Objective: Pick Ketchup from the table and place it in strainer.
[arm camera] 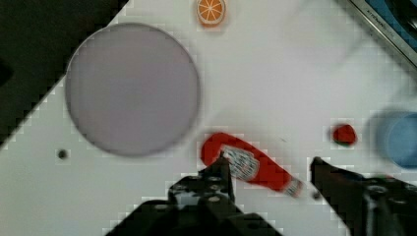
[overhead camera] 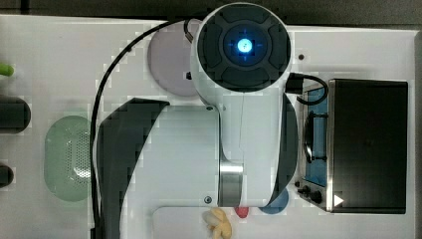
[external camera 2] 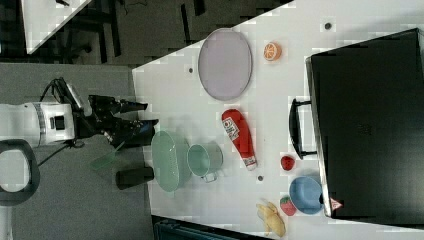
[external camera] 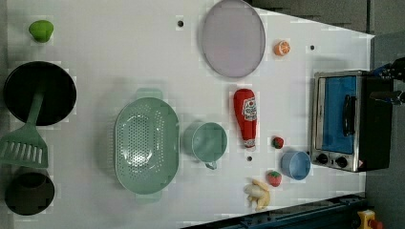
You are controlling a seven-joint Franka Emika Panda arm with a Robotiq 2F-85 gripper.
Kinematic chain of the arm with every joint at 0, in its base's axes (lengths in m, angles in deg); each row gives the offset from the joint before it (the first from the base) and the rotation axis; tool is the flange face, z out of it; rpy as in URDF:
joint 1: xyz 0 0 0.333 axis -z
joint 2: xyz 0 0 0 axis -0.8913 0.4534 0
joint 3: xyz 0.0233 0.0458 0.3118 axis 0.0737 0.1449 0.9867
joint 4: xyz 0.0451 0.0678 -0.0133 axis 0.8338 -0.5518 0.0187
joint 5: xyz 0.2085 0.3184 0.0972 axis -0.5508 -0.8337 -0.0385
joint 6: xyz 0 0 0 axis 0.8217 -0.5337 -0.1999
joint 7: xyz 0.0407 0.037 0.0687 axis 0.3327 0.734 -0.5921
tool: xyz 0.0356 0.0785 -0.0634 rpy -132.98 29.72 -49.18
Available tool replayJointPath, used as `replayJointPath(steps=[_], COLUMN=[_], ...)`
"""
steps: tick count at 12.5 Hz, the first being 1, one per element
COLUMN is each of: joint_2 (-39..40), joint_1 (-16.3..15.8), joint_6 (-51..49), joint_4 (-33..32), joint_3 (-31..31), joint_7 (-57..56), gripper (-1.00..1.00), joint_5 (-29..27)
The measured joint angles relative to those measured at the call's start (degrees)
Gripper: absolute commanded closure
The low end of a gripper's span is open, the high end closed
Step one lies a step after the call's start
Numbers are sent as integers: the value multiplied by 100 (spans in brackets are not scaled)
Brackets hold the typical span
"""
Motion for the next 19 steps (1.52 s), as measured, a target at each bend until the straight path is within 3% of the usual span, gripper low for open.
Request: replayJointPath(steps=[3,5,8,13,19], joint_2=[-992,-1380,-1335,-287,565], joint_1=[483,511,507,568,463], joint_6=[-785,-732,-429,923,2693], joint_4=[-990,-1041,-1041,-1634,-2854], joint_3=[366,375,435,718,848], joint_7=[-87,-126,-683,-2836,-5245], gripper=[-99,-100,-100,-100,-100], joint_5=[-159,-182,-179,-195,-105])
